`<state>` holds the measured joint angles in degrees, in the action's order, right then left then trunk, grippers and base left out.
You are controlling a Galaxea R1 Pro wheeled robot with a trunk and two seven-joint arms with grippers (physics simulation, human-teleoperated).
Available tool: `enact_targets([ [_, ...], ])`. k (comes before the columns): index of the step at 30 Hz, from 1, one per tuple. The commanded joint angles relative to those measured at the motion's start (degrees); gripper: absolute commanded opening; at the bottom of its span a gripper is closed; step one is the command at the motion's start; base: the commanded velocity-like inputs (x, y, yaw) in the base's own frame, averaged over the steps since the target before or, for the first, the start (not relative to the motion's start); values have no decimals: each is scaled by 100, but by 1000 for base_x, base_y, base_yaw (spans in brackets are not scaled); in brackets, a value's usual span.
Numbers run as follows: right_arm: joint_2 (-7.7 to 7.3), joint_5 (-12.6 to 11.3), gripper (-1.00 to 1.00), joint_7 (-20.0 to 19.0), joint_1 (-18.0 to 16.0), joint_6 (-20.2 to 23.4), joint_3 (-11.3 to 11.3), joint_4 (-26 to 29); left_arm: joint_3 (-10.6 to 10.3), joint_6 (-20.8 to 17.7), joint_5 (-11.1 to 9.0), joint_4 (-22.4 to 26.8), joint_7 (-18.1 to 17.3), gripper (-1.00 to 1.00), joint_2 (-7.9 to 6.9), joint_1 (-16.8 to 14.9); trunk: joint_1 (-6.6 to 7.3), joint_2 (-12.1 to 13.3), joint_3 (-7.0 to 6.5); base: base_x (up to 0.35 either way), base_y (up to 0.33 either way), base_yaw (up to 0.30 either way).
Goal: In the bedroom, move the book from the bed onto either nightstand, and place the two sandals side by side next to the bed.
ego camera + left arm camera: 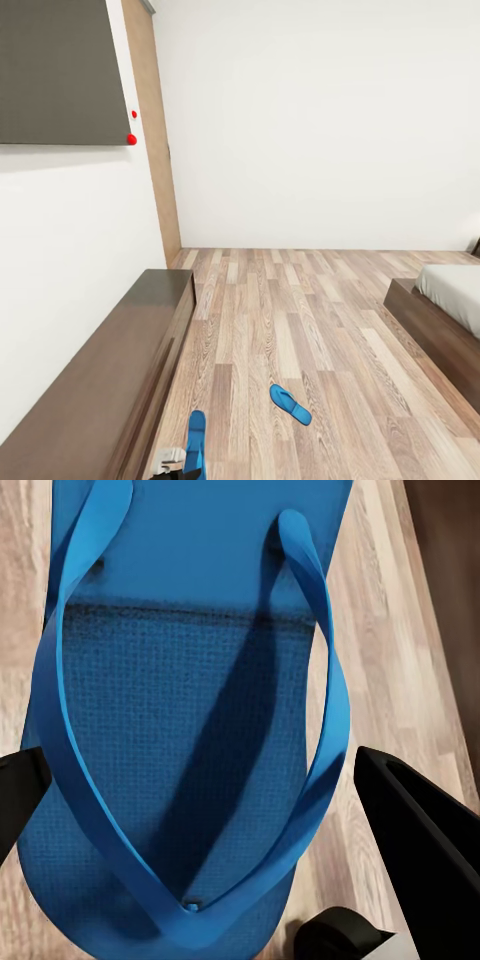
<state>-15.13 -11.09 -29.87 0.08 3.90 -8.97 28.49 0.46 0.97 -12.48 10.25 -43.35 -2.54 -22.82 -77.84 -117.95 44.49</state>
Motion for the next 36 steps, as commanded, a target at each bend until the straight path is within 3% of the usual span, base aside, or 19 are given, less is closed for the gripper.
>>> enact_targets([
  [1, 1, -47, 100, -29, 1, 41, -17, 7, 1, 9, -9, 3, -21, -100, 11, -3, 1, -2, 5, 0, 0, 0],
  [6, 1, -43, 100, -31, 1, 41, -17, 7, 4, -21, -9, 215, -25, -100, 181, -15, 1, -2, 5, 0, 0, 0],
  [11, 1, -51, 100, -31, 1, 41, -17, 7, 4, -105, 4, 822, -5, -100, 383, -20, 1, -2, 5, 0, 0, 0],
  [17, -2, -63, 100, -36, 1, 41, -23, 7, 6, -671, 0, 1856, 10, -100, 426, -29, 1, -2, 5, 0, 0, 0],
  [22, -5, -68, 100, -36, 1, 41, -25, 7, 14, -845, 0, 2491, 11, -100, 422, -29, 1, -2, 5, 43, 0, 0],
  [36, -7, -68, 100, -52, 1, 45, -26, 7, 31, -861, 0, 2631, 28, -100, 399, -29, 1, -2, 5, 104, 0, -15],
])
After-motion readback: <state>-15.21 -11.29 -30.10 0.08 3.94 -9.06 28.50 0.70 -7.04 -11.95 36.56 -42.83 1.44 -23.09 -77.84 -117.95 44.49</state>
